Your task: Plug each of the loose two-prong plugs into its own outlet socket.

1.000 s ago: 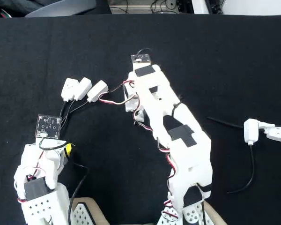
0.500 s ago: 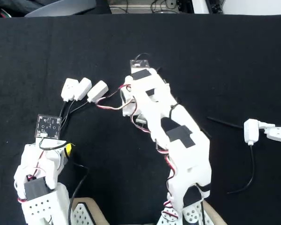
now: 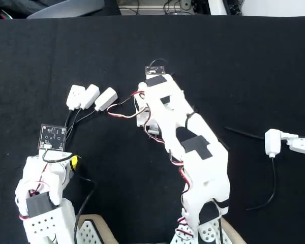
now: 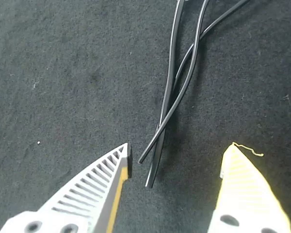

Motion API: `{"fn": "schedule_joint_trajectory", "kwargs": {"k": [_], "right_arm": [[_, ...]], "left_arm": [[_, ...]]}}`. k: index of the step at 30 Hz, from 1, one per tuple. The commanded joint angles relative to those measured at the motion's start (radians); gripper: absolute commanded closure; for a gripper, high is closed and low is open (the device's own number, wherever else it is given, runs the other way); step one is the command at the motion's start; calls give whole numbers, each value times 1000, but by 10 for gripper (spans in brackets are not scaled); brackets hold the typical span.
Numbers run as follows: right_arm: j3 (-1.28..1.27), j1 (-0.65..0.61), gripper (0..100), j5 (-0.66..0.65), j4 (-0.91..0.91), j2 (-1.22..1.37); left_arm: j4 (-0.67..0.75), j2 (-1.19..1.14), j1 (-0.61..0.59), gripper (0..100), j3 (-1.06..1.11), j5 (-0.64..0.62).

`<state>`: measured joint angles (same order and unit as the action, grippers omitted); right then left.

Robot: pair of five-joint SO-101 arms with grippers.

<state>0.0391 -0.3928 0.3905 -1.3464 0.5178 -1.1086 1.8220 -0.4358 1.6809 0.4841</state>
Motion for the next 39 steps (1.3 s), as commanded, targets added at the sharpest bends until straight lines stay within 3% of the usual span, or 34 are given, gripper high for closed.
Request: {"fn": "schedule_joint_trajectory", "kwargs": {"k": [1, 5, 9, 14, 20, 32, 39], "right_arm": [[111, -35, 951, -117, -100, -28], [182, -72, 937, -436, -239, 4], [231, -17, 864, -549, -279, 62], [277, 57, 773, -566, -333, 88], [360, 98, 773, -560, -390, 93], [193, 75, 774, -493, -238, 96], [143, 0, 841, -477, -209, 96]], "left_arm": [[21, 3, -7, 701, 18, -6], [21, 3, -4, 701, 18, -6], [21, 3, -4, 701, 18, -6], [21, 3, -4, 701, 18, -6], [21, 3, -5, 701, 18, -6], [21, 3, -8, 701, 18, -6], [21, 3, -8, 701, 18, -6]]}}
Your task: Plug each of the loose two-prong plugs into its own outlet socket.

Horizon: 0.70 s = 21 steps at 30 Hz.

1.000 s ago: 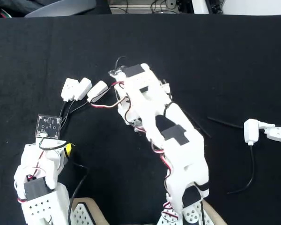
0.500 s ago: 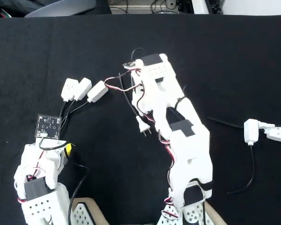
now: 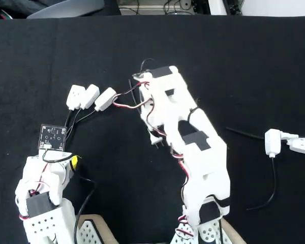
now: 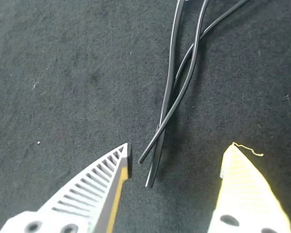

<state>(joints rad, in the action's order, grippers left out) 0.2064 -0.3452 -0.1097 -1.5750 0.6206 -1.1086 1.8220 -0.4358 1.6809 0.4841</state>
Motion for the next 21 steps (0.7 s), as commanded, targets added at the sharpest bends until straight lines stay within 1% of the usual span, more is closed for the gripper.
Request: {"fn": "schedule_joint_trajectory", "kwargs": {"k": [1, 8, 13, 19, 21], "right_arm": [[-31, -57, 841, 46, 32, -7], [-73, -98, 840, 106, 49, -7], [-76, -101, 842, 135, 72, -7], [-70, -100, 845, 140, 77, -8], [-68, -100, 870, 138, 77, -12]], "left_arm": [[21, 3, -8, 701, 18, -6], [21, 3, -8, 701, 18, -6], [21, 3, -8, 701, 18, -6], [21, 3, -8, 701, 18, -6], [21, 3, -8, 701, 18, -6]]}}
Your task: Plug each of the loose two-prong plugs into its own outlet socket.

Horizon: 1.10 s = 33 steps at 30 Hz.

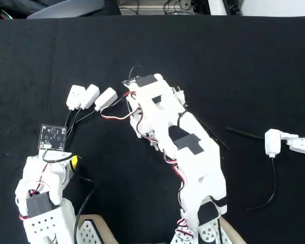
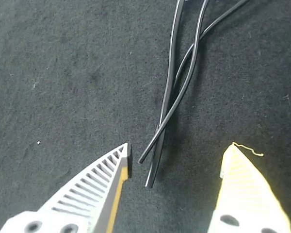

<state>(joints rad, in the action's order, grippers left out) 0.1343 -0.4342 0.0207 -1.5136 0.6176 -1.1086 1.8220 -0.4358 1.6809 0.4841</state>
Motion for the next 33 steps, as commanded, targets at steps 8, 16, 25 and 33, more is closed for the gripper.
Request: {"fn": "schedule_joint_trajectory", "kwargs": {"k": [8, 16, 25, 33], "right_arm": [[64, -6, 907, 2, 8, -10], [148, -9, 907, -26, -104, -5], [150, -11, 910, -25, -104, -4], [147, -11, 911, -25, -72, 1]], "left_arm": [[21, 3, -8, 701, 18, -6], [21, 3, -8, 701, 18, -6], [21, 3, -8, 701, 18, -6], [21, 3, -8, 701, 18, -6]]}}
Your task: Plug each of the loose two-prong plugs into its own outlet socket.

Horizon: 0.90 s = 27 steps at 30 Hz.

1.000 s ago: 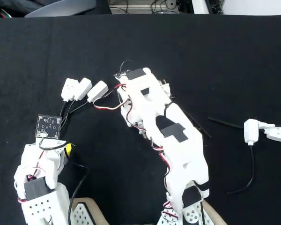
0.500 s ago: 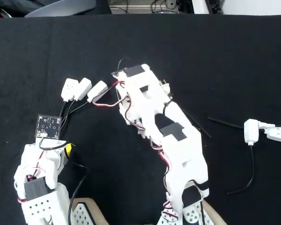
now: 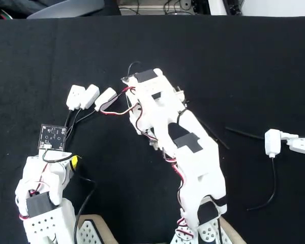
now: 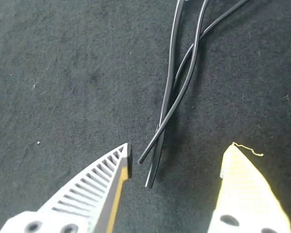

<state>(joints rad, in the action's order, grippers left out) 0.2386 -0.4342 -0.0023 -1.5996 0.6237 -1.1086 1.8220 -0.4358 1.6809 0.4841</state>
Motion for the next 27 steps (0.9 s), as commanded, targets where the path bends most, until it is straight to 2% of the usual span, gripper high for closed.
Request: {"fn": "schedule_joint_trajectory", "kwargs": {"k": [1, 27], "right_arm": [[47, -11, 911, -2, 12, 5], [79, -14, 956, -6, 3, 53]], "left_arm": [[21, 3, -8, 701, 18, -6], [21, 3, -8, 701, 18, -6]]}}
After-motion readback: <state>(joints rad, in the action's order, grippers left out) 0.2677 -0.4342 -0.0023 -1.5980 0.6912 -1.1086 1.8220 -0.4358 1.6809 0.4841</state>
